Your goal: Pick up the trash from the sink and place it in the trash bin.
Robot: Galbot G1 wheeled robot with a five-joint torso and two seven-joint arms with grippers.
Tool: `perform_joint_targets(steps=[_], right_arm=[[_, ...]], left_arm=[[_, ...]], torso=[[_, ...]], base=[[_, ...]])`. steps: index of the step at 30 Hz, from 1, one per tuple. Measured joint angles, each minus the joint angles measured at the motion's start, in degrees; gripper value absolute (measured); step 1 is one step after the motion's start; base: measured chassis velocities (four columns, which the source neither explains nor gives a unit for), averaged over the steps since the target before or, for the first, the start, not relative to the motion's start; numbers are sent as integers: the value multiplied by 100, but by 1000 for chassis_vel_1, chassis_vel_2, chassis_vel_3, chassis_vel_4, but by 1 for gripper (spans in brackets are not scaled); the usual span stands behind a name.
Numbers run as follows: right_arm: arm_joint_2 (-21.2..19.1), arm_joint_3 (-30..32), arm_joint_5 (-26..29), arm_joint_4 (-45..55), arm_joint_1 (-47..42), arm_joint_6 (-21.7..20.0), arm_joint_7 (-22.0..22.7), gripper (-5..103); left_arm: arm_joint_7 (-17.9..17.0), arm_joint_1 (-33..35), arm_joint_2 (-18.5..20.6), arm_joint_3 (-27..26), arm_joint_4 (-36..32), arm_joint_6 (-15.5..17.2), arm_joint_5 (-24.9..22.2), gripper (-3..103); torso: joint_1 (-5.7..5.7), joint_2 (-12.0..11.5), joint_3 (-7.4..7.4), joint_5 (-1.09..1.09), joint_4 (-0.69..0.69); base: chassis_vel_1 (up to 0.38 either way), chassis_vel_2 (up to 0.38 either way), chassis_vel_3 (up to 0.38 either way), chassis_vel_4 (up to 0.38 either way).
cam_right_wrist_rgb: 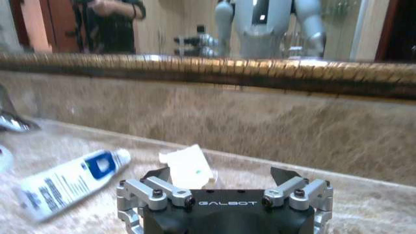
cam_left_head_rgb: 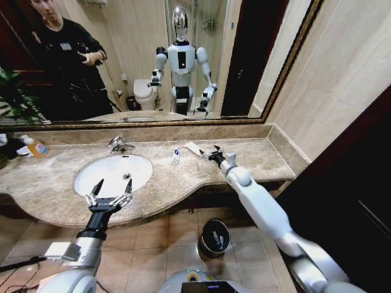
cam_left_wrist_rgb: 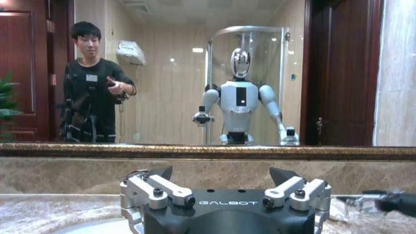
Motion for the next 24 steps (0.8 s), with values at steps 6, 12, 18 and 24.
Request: perform_joint_targets(steps=[6,12,18,24], right_arm=[[238,-256,-184,-625,368,84,-4,100],[449,-416,-339,-1005,632,140,-6,100],[467,-475,-374,-1018,552,129,-9,100],[540,-462,-421,-1176,549,129,-26,100]], left_arm=[[0,0,0,0,0,0,0,100],[0,0,0,0,0,0,0,100],[0,0,0,0,0,0,0,100],[0,0,0,0,0,0,0,100]], torso=[[0,0,0,-1,0],[0,0,-1,-2,0],[-1,0,-1,-2,0],[-1,0,-1,-1,0]], base=[[0,0,0,0],[0,0,0,0],[0,0,0,0],[0,0,0,0]])
